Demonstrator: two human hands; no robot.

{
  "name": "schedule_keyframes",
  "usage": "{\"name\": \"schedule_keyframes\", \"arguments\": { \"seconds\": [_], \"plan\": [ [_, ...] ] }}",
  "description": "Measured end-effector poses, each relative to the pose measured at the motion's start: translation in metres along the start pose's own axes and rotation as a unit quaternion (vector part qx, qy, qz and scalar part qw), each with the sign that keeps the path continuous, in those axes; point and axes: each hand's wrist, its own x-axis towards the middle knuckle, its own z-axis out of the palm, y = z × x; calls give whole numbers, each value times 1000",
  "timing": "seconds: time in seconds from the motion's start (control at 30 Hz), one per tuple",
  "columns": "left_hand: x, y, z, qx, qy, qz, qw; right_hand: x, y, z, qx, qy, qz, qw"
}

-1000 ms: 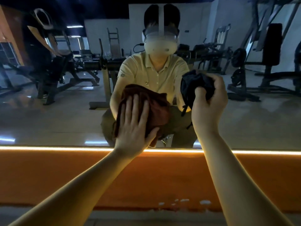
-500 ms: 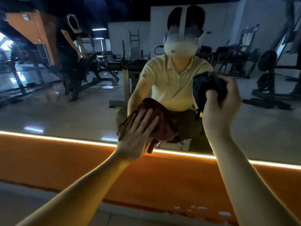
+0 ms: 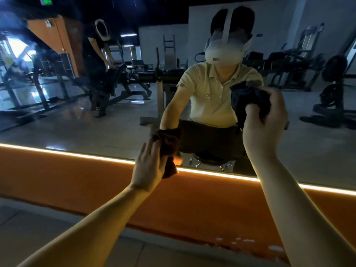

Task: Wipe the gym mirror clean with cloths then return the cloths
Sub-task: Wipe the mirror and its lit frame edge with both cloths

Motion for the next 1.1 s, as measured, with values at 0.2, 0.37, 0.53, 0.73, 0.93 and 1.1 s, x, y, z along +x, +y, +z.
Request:
{"name": "schedule_keyframes", "arguments": {
  "seconds": [0.2,0.37,0.53,0.73,0.93,1.1],
  "plan": [
    [-16,42,32,0,-125,136,983,-2,11,0,4,-5,22,1000],
    [-17,-5,1,112,-135,143,974,-9,7,17,7,-29,20,999],
    [-22,-60,-45,152,-81,-33,985,-11,4,28,7,-21,40,999],
    [-17,-23,-25,86,-106,16,991,-13,2,29,-9,-32,34,999],
    [-18,59,43,56,-120,238,962,-15,6,24,-96,-100,-26,990],
    [-12,16,21,102,-108,255,955,-18,14,11,-122,-137,-54,982]
  ]
}}
